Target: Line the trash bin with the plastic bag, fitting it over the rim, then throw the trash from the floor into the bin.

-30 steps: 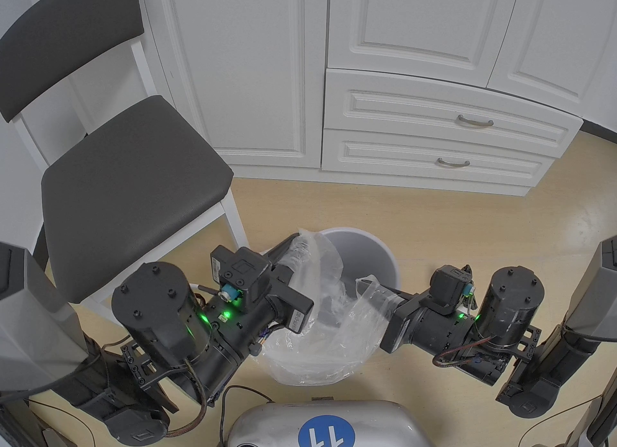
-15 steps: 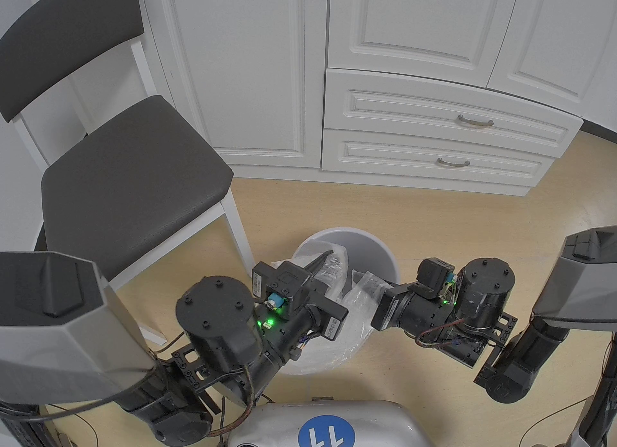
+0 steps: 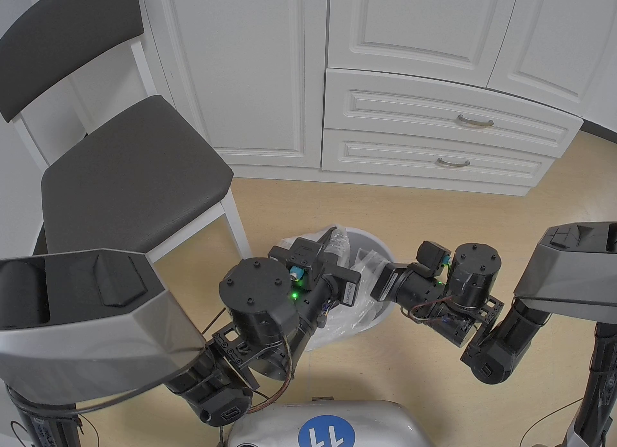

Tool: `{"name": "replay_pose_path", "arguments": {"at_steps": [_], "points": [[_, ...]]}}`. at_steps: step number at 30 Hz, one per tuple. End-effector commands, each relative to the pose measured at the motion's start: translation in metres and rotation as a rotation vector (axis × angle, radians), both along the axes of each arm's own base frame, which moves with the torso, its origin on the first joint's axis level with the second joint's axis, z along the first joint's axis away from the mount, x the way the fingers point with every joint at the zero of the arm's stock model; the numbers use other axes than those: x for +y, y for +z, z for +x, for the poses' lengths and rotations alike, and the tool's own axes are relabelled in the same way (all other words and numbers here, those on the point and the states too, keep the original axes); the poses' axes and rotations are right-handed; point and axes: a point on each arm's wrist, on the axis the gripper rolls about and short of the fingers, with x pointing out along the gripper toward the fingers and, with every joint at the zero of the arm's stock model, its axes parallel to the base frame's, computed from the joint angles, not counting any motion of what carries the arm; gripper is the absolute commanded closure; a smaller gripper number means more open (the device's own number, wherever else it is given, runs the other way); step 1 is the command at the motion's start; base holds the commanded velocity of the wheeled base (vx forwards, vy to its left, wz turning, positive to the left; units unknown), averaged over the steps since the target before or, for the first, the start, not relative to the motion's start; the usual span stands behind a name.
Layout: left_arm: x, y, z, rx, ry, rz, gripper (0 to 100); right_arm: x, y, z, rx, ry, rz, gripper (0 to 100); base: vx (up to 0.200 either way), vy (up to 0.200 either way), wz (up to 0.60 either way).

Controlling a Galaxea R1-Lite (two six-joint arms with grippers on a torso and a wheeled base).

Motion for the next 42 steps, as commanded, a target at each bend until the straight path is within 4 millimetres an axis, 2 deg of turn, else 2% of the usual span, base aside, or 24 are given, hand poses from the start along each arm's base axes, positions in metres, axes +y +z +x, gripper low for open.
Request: {"name": "replay_pose_path", "arguments": {"at_steps": [1, 10, 20, 29, 32, 36, 42], "points": [[-0.006, -0.002, 0.008, -0.005, 0.012, -0.023, 100, -0.007, 0.008, 0.012, -0.042, -0.037, 0.035, 100, 0.0, 0.0, 0.0], [-0.018, -0.006, 0.021, -0.017, 0.092, -0.053, 100, -0.021, 0.015, 0.034, -0.067, -0.096, 0.087, 100, 0.0, 0.0, 0.0], [-0.017, -0.013, 0.025, -0.006, 0.101, -0.044, 100, -0.019, -0.004, 0.047, -0.032, -0.109, 0.085, 100, 0.0, 0.0, 0.0], [-0.031, -0.062, 0.037, 0.05, 0.102, 0.022, 100, -0.018, -0.025, 0.055, 0.01, -0.114, 0.077, 100, 0.0, 0.0, 0.0], [-0.033, -0.075, 0.048, 0.063, 0.117, 0.009, 100, -0.016, -0.035, 0.06, 0.029, -0.116, 0.081, 100, 0.0, 0.0, 0.0], [-0.028, -0.083, 0.059, 0.077, 0.143, 0.021, 100, -0.014, -0.046, 0.066, 0.041, -0.12, 0.076, 100, 0.0, 0.0, 0.0], [-0.022, -0.079, 0.062, 0.084, 0.159, 0.028, 100, -0.012, -0.051, 0.07, 0.039, -0.123, 0.078, 100, 0.0, 0.0, 0.0]]}}
